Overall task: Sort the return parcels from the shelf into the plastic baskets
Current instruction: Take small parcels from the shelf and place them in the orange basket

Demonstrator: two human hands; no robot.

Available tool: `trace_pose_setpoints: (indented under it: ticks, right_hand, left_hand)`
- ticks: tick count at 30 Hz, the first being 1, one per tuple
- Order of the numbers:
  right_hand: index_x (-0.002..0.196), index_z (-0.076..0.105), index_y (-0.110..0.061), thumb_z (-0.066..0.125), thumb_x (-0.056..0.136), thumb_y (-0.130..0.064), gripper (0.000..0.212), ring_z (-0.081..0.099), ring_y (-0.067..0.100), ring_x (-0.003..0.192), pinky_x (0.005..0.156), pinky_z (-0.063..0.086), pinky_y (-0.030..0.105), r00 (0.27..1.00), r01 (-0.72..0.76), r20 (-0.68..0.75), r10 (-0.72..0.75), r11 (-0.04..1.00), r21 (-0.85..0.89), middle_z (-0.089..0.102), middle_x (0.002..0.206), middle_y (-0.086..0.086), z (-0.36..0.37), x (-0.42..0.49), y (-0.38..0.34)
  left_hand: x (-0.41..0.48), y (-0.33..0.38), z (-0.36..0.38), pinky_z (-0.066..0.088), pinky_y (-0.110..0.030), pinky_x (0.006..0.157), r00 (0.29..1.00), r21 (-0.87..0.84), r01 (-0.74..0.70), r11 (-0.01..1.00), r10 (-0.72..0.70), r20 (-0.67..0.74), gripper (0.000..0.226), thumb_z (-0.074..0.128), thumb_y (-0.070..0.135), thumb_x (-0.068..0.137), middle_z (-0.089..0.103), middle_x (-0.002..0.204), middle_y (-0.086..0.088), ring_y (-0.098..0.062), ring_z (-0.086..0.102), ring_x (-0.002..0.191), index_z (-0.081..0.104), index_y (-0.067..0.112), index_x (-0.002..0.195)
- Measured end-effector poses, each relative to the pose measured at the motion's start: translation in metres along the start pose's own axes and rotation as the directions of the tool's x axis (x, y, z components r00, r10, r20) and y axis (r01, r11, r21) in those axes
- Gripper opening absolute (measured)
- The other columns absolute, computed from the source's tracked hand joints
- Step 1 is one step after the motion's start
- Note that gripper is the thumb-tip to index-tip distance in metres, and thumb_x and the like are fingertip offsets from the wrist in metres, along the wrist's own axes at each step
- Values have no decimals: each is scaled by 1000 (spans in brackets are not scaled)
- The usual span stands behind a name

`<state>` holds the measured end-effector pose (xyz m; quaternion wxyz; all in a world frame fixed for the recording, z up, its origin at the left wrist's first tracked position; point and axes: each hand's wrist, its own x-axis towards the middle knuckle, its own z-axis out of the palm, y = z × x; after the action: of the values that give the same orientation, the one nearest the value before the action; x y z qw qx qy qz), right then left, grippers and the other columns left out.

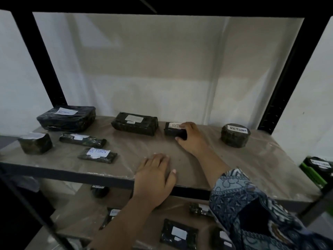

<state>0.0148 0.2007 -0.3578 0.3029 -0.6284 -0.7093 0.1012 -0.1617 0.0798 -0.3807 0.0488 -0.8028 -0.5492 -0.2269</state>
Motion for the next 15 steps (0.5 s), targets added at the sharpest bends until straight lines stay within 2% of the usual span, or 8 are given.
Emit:
trace_pose_setpoints:
  ticks: [2, 4, 7, 9, 11, 13, 15]
  right_hand:
    - [115, 55, -10, 70, 83, -22, 38, 52, 24, 109, 82, 39, 21, 998, 12, -64, -11, 1000, 22, 45, 127, 8, 0, -1, 2]
    - [103, 60, -3, 72, 79, -11, 28, 55, 28, 103, 77, 36, 16, 993, 20, -114, -15, 999, 41, 50, 118, 13, -1, -3, 4]
    - [94, 61, -1, 76, 74, -6, 26, 56, 28, 98, 71, 31, 14, 987, 16, -161, -12, 1000, 23, 54, 111, 14, -5, -7, 1]
    - [103, 59, -5, 77, 73, -8, 35, 57, 27, 98, 70, 34, 18, 983, 31, -181, -28, 999, 10, 54, 112, 12, -8, -13, -1]
    - [119, 54, -10, 77, 73, -8, 51, 56, 26, 103, 78, 41, 22, 984, 39, -174, -33, 999, 32, 53, 116, 10, -12, -21, -5]
    - [132, 48, -13, 77, 74, -10, 64, 53, 23, 110, 86, 38, 20, 987, 20, -162, -13, 999, 43, 52, 122, 9, -16, -28, -8]
    - [132, 51, -13, 77, 75, -10, 63, 52, 23, 114, 91, 36, 17, 988, -1, -156, 11, 998, 60, 51, 125, 10, -19, -35, -11]
  left_hand:
    - [-1, -1, 0, 41, -38, 100, 1000, -2, -4, 1000, 4, 2, 50, 37, 45, 87, 63, 119, -2, -21, 57, 114, 64, 14, 116]
    - [-1, -1, 0, 41, -38, 99, 1000, 0, -10, 1000, 10, -5, 50, 37, 44, 87, 64, 117, -3, -22, 57, 113, 65, 14, 115]
    - [0, -1, 0, 42, -39, 98, 1000, 4, -12, 1000, 12, -14, 50, 37, 44, 86, 65, 116, -4, -22, 58, 112, 65, 13, 114]
    - [0, -2, 1, 42, -39, 98, 1000, 12, -3, 1000, 4, -20, 50, 37, 43, 86, 64, 117, -4, -22, 58, 112, 65, 14, 115]
    - [0, -1, 2, 43, -41, 98, 1000, 1, -3, 1000, 3, -26, 51, 37, 43, 86, 64, 117, -5, -24, 58, 112, 65, 12, 115]
    - [-1, -1, 2, 45, -42, 98, 1000, -13, -3, 1000, 3, -31, 52, 36, 42, 86, 64, 117, -7, -25, 58, 112, 65, 11, 116]
    - [-1, 0, 3, 45, -43, 97, 999, -19, -5, 1000, 4, -32, 52, 34, 42, 86, 64, 117, -8, -25, 57, 112, 64, 11, 117]
